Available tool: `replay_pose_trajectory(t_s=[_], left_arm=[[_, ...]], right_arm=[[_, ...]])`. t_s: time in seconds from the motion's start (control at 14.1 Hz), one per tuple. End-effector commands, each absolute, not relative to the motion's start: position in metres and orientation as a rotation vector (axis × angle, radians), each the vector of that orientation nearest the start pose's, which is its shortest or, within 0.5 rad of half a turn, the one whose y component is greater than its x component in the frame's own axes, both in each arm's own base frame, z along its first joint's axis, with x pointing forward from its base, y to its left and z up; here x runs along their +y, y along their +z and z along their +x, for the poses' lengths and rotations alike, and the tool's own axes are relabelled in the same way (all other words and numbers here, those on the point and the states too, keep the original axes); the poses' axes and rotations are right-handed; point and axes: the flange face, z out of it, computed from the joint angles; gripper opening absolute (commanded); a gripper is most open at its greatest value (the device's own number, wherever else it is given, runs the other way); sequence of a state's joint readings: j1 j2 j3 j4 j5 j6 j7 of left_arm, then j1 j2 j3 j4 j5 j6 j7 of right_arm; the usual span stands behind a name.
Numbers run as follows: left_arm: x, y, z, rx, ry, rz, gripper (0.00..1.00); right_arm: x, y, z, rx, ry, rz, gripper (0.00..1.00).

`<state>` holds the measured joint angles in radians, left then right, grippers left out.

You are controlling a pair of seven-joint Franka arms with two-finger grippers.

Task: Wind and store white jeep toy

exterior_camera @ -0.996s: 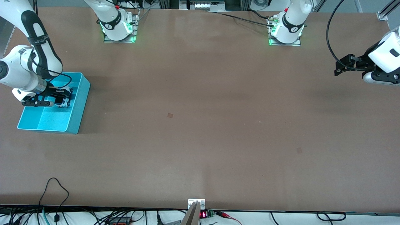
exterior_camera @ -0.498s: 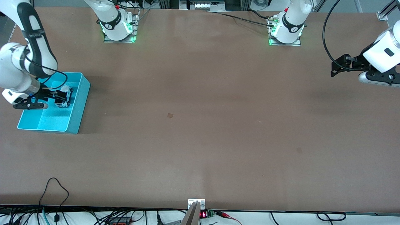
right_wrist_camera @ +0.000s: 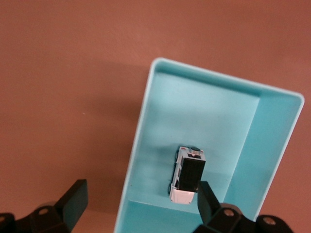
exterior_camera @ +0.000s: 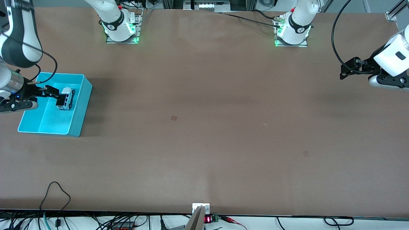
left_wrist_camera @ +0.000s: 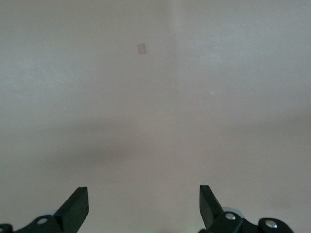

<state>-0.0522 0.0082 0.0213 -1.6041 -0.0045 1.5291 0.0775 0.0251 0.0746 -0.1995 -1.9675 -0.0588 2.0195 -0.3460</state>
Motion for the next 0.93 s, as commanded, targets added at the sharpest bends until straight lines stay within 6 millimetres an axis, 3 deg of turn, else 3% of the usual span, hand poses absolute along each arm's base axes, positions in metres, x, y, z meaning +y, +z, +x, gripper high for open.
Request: replay_pose_trajectory(t_s=[0.0, 0.28, 0.57, 0.85], left_arm=[[-0.017, 0.607, 0.554, 0.153, 0.135, -3.120, 1.00], [-0.014, 0.607, 0.554, 0.143, 0.135, -3.120, 1.00], [-0.014, 0.606, 0.554, 0.143, 0.137, -3.120, 1.00], [-0.014, 0.606, 0.554, 0.146, 0.137, -3.119, 1.00]], right_arm=[[-0.068, 0.470, 0.555, -0.351, -0.022, -3.180, 1.00], [-0.027, 0.510, 0.550, -0.258, -0.113, -3.181, 1.00], [0.015, 0.557, 0.547, -0.199, -0.035, -3.185, 1.00], [0.023, 0.596, 0.548, -0.177, -0.094, -3.096, 1.00]])
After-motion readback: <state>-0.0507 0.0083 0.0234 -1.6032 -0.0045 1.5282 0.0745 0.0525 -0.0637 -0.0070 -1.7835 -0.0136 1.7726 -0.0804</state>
